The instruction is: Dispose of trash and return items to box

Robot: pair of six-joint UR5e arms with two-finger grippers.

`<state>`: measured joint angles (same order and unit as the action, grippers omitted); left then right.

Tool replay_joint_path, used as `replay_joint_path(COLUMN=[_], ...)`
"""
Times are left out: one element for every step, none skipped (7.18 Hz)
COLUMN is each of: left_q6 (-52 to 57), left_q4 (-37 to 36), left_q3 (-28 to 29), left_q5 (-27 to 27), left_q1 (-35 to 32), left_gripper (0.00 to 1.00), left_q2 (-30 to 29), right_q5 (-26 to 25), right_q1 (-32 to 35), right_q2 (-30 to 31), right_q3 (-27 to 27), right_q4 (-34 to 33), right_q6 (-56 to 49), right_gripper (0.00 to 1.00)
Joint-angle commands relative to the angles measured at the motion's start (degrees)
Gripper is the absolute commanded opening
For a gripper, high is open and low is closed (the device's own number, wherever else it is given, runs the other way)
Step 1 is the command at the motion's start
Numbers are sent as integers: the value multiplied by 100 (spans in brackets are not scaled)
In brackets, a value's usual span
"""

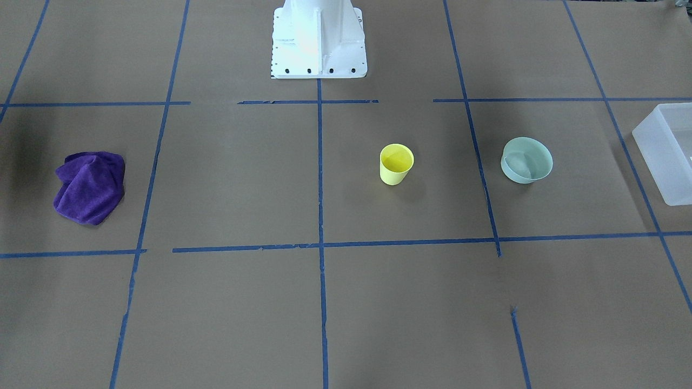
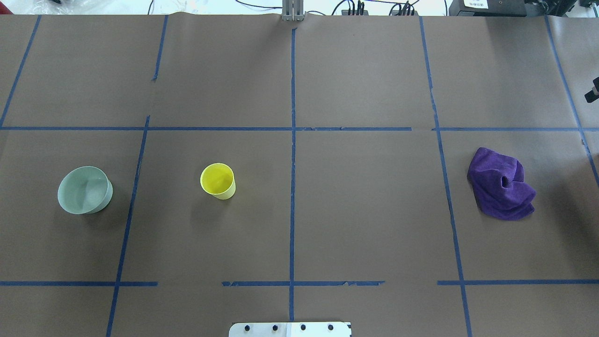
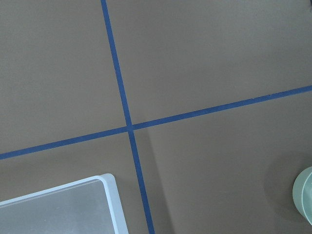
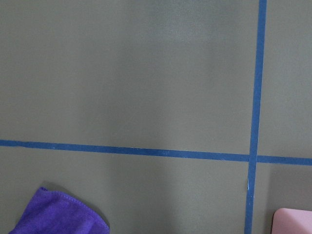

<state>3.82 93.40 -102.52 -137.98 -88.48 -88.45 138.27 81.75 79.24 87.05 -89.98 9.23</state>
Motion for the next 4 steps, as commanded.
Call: replay_joint_path(left_q6=[-831, -2196, -3332, -4571], left_q4=[389, 747, 1264, 1773], left_q3=[-275, -791, -1057, -1095], left_q5=[-352, -248, -29, 25], left_q1=[573, 1499, 2048, 2715], left_gripper=[100, 100, 100, 100], left_q2=[-40, -50, -84, -276], right_q5=[16, 25, 25, 25], right_q1=[-97, -89, -98, -98], right_q2=[-23, -23, -14, -14], right_q3=[-13, 57, 66, 75], right_q4=[-2, -2, -2, -2], right_q6=[17, 17, 17, 8], right_gripper=[100, 100, 100, 100])
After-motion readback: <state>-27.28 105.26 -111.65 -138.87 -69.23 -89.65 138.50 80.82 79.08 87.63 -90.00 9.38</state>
